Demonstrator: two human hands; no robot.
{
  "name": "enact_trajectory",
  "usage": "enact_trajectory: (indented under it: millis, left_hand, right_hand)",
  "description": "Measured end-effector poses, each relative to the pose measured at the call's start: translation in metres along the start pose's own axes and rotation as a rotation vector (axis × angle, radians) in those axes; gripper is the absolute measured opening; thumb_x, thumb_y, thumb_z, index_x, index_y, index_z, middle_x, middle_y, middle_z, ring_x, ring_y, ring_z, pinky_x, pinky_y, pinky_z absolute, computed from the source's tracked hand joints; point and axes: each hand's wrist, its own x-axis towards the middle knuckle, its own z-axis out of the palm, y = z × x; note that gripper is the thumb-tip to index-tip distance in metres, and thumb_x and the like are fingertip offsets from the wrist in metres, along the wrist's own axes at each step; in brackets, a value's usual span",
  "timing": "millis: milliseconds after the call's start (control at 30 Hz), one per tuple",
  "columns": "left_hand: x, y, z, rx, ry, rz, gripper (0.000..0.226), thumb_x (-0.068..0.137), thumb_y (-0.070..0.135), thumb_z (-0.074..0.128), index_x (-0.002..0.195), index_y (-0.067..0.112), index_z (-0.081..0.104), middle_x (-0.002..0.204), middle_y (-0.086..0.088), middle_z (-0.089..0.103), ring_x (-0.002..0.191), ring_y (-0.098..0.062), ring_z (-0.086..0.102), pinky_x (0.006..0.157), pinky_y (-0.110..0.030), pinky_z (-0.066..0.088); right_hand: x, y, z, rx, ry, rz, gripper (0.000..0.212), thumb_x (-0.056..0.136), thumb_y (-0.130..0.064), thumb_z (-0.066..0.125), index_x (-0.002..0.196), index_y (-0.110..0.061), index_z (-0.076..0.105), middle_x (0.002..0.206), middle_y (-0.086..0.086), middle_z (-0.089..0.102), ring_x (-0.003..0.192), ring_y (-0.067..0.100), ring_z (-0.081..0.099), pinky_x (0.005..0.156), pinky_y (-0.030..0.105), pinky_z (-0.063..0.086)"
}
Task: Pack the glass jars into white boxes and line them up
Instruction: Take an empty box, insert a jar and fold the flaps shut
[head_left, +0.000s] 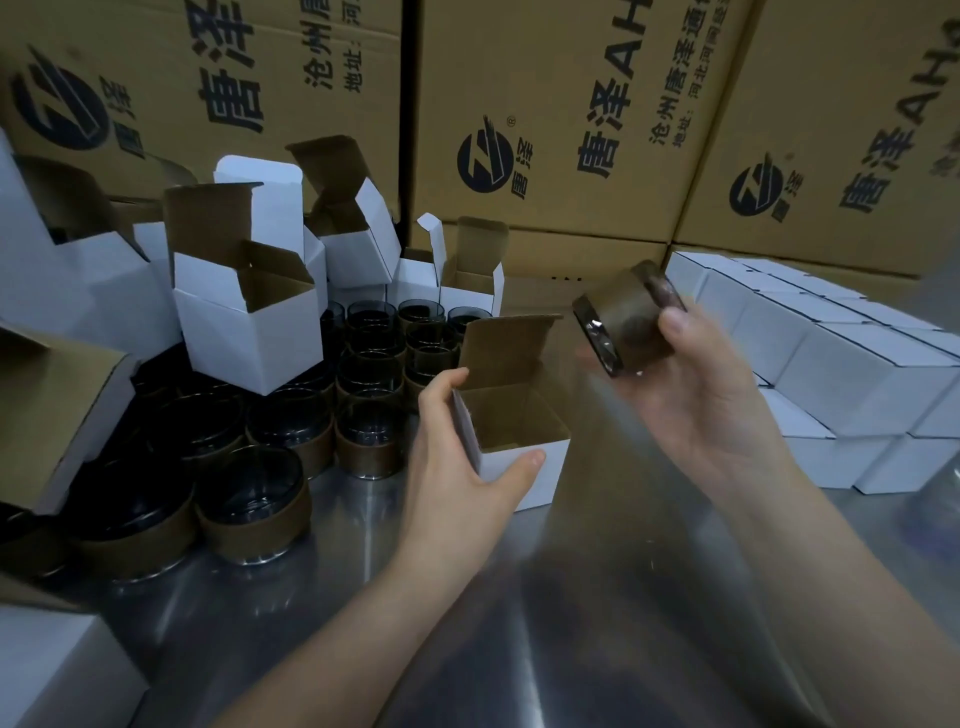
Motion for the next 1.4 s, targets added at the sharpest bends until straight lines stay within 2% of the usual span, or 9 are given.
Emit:
enact_trajectory:
  millis: [100, 200, 267, 400, 500, 767, 1000, 1267, 1400]
  left_hand:
    - [0.0, -0.003, 0.001, 0.002, -0.005, 0.005, 0.079, 0.076, 0.026, 0.083, 0.128, 0.05, 0.029, 0.135, 0.016, 0.048, 0.129, -0.007, 0.046, 0.107, -0.037, 0.043]
    - [0.0, -0.006, 0.002, -0.007, -0.003, 0.014, 0.08, 0.073, 0.028, 0.085, 0.129, 0.049, 0.031, 0.128, 0.024, 0.051, 0.121, 0.004, 0.049, 0.094, -0.013, 0.041]
    - [0.001, -0.004, 0.002, -0.014, -0.001, 0.019, 0.08, 0.072, 0.032, 0.085, 0.123, 0.058, 0.03, 0.123, 0.032, 0.051, 0.118, 0.011, 0.049, 0.086, -0.003, 0.039]
    - [0.0, -0.004, 0.003, -0.043, 0.002, 0.026, 0.081, 0.069, 0.032, 0.084, 0.125, 0.055, 0.03, 0.123, 0.035, 0.052, 0.12, 0.01, 0.049, 0.092, -0.013, 0.041]
    - [0.0, -0.007, 0.003, -0.032, -0.019, 0.034, 0.081, 0.072, 0.024, 0.086, 0.13, 0.045, 0.032, 0.122, 0.033, 0.052, 0.12, 0.01, 0.049, 0.089, -0.005, 0.04]
    - [0.001, -0.008, 0.004, -0.006, -0.038, 0.031, 0.083, 0.074, 0.023, 0.085, 0.134, 0.04, 0.03, 0.122, 0.032, 0.052, 0.116, 0.014, 0.049, 0.086, -0.001, 0.039]
    - [0.001, -0.008, 0.005, 0.009, -0.042, 0.026, 0.084, 0.075, 0.026, 0.084, 0.136, 0.04, 0.028, 0.124, 0.028, 0.052, 0.114, 0.016, 0.049, 0.082, 0.002, 0.038]
    - [0.001, -0.008, 0.005, 0.008, -0.057, 0.015, 0.084, 0.076, 0.024, 0.083, 0.135, 0.044, 0.027, 0.136, 0.014, 0.051, 0.127, -0.005, 0.048, 0.102, -0.029, 0.043]
    - [0.002, -0.007, 0.005, -0.001, -0.061, 0.008, 0.084, 0.076, 0.019, 0.083, 0.135, 0.044, 0.028, 0.134, 0.017, 0.051, 0.124, 0.001, 0.05, 0.095, -0.017, 0.041]
  right_hand:
    - [-0.005, -0.005, 0.008, -0.127, -0.06, -0.072, 0.057, 0.069, -0.021, 0.074, 0.121, -0.014, 0.054, 0.118, 0.007, 0.062, 0.111, 0.025, 0.062, 0.085, 0.04, 0.055]
    - [-0.011, -0.001, 0.022, -0.342, -0.13, -0.141, 0.08, 0.06, -0.043, 0.088, 0.125, -0.012, 0.054, 0.119, 0.003, 0.064, 0.115, 0.023, 0.058, 0.097, 0.042, 0.049]
    - [-0.015, 0.003, 0.029, -0.461, -0.159, -0.171, 0.076, 0.062, -0.04, 0.087, 0.125, -0.013, 0.055, 0.117, -0.004, 0.067, 0.115, 0.015, 0.061, 0.096, 0.03, 0.048]
    - [-0.018, 0.014, 0.03, -0.691, -0.155, -0.191, 0.059, 0.068, -0.027, 0.08, 0.123, -0.031, 0.059, 0.119, -0.011, 0.068, 0.118, 0.012, 0.061, 0.098, 0.026, 0.048]
    - [-0.016, 0.018, 0.026, -0.855, -0.111, -0.197, 0.056, 0.069, -0.028, 0.079, 0.119, -0.038, 0.058, 0.115, -0.02, 0.066, 0.115, 0.007, 0.061, 0.101, 0.03, 0.048]
    - [-0.013, 0.014, 0.023, -1.229, -0.087, -0.14, 0.06, 0.065, -0.043, 0.076, 0.122, -0.036, 0.058, 0.112, -0.019, 0.058, 0.109, 0.004, 0.057, 0.093, 0.023, 0.049]
    - [-0.01, 0.014, 0.026, -1.316, -0.088, 0.011, 0.053, 0.068, -0.033, 0.084, 0.104, -0.034, 0.045, 0.102, -0.013, 0.062, 0.1, 0.009, 0.059, 0.084, 0.031, 0.051]
    - [0.005, 0.016, 0.039, -1.463, -0.147, 0.232, 0.051, 0.067, -0.035, 0.08, 0.093, -0.025, 0.038, 0.096, 0.0, 0.056, 0.095, 0.025, 0.05, 0.064, 0.033, 0.034]
    - [0.015, 0.01, 0.049, -1.527, -0.192, 0.395, 0.053, 0.067, -0.035, 0.081, 0.094, -0.025, 0.037, 0.098, -0.001, 0.055, 0.095, 0.024, 0.051, 0.062, 0.033, 0.037]
